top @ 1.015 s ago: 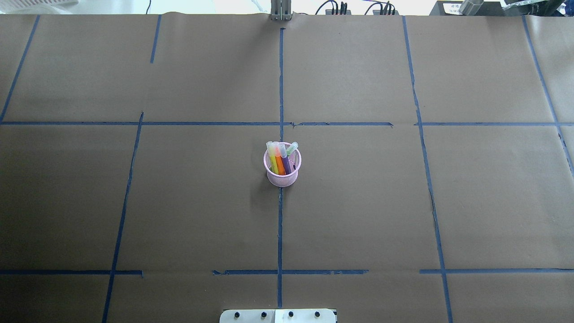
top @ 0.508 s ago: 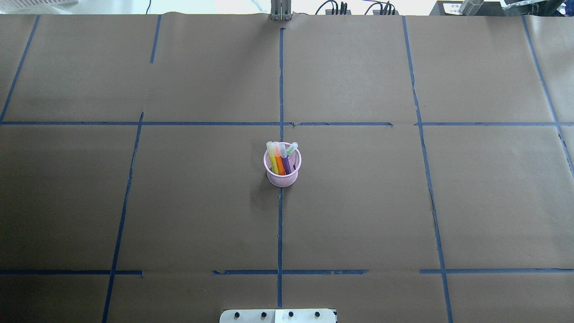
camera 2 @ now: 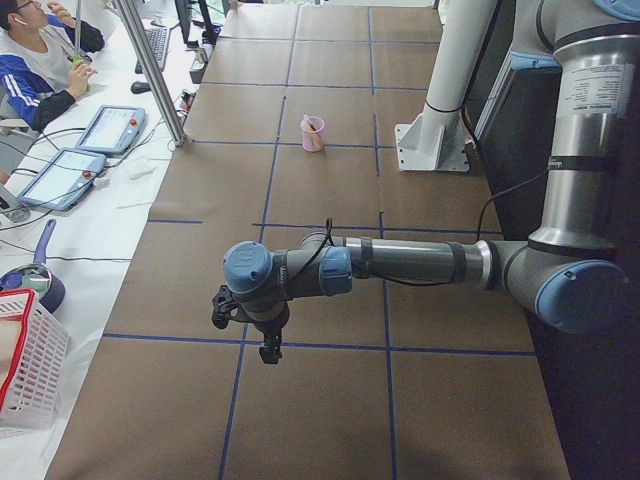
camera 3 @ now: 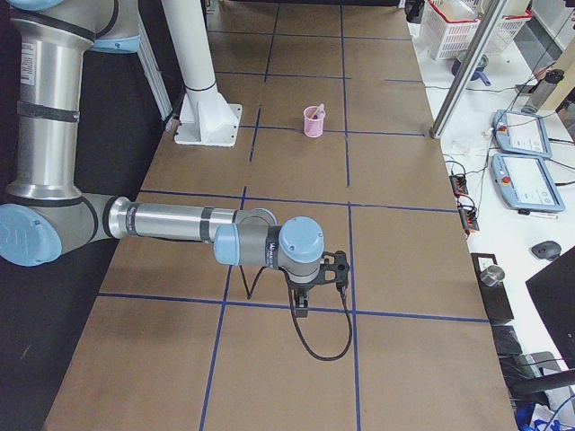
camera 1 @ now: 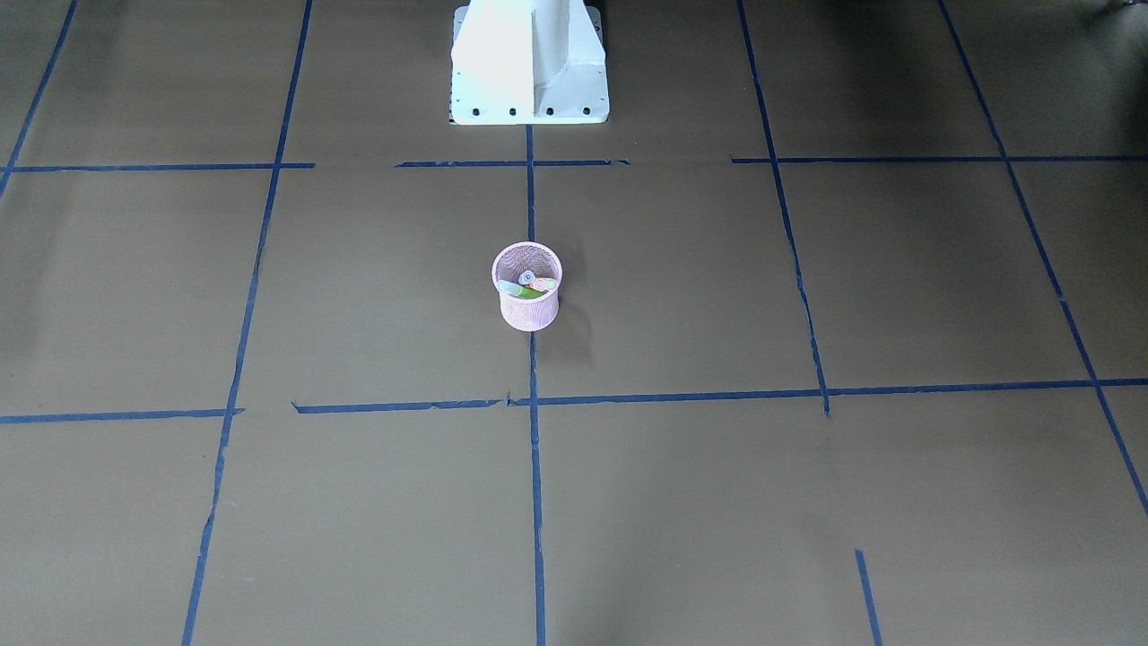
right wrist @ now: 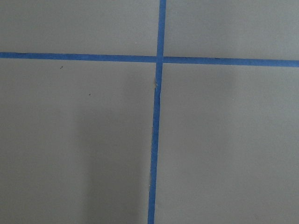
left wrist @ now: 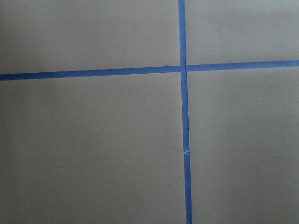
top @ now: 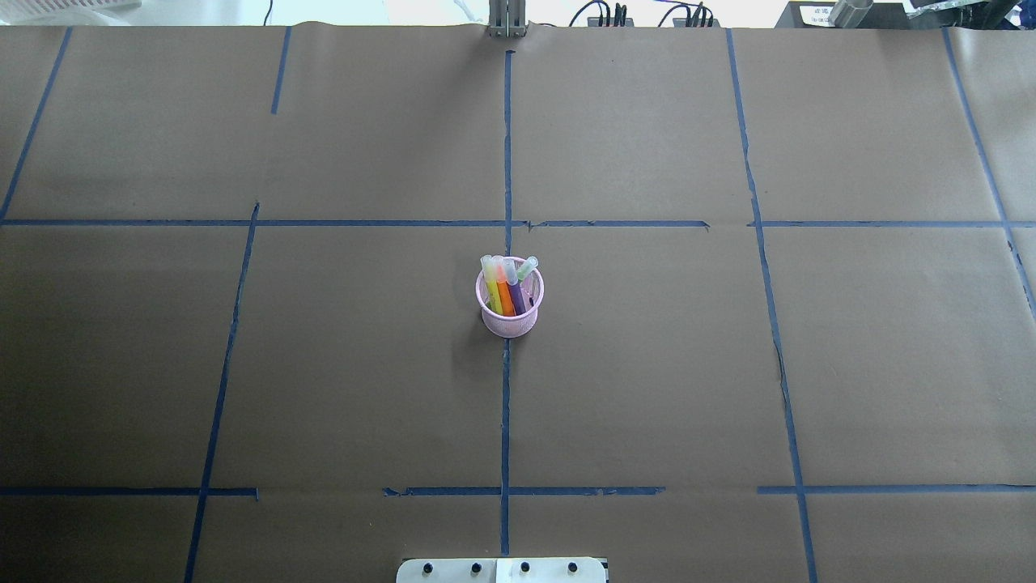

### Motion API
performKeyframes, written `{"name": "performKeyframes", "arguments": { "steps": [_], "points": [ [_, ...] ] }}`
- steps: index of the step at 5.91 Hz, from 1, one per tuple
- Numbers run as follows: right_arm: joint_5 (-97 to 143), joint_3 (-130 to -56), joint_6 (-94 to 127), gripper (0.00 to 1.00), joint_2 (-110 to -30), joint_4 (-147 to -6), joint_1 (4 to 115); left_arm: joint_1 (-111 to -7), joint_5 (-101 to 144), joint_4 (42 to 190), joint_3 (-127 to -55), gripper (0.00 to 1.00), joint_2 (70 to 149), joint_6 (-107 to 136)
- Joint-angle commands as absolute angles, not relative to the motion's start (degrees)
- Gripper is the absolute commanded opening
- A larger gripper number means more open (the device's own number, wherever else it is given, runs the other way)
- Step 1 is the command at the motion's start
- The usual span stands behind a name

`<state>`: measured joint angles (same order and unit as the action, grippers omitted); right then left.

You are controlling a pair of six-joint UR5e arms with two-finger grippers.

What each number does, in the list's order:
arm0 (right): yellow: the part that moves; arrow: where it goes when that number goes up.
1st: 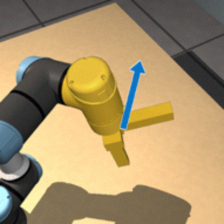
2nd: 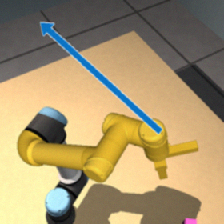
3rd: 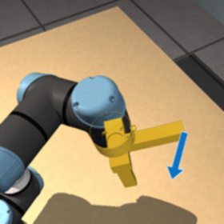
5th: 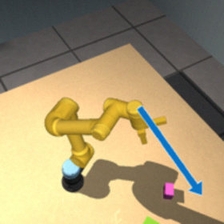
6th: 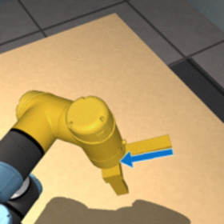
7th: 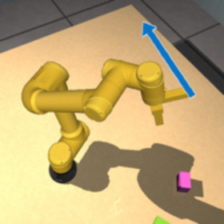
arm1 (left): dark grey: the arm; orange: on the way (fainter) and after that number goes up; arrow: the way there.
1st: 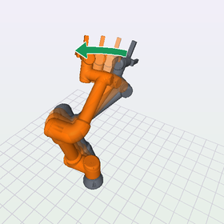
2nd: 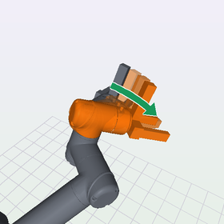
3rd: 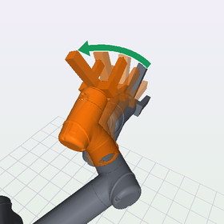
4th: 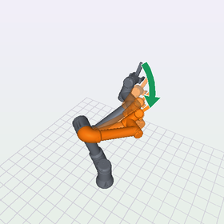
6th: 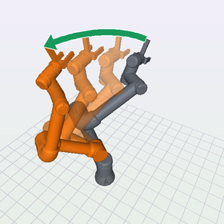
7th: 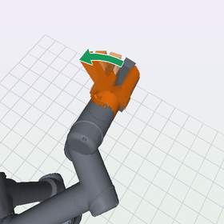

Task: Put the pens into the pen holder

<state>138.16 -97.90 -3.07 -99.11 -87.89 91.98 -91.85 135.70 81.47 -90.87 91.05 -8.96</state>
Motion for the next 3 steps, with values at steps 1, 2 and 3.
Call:
{"name": "performKeyframes", "arguments": {
  "steps": [1,2,3],
  "points": [
    [138.4,-97.9,-3.1,1.00,-99.1,-87.9,91.9,-91.8,135.7,81.5,-90.8,1.00,91.1,-9.0],
    [138.4,-97.9,-3.1,1.00,-99.2,-87.7,91.9,-91.8,135.7,81.5,-90.8,1.00,91.1,-9.0],
    [138.4,-97.8,-3.1,1.00,-99.2,-87.5,91.9,-91.8,135.7,81.5,-90.8,1.00,91.2,-9.0]
  ]
}}
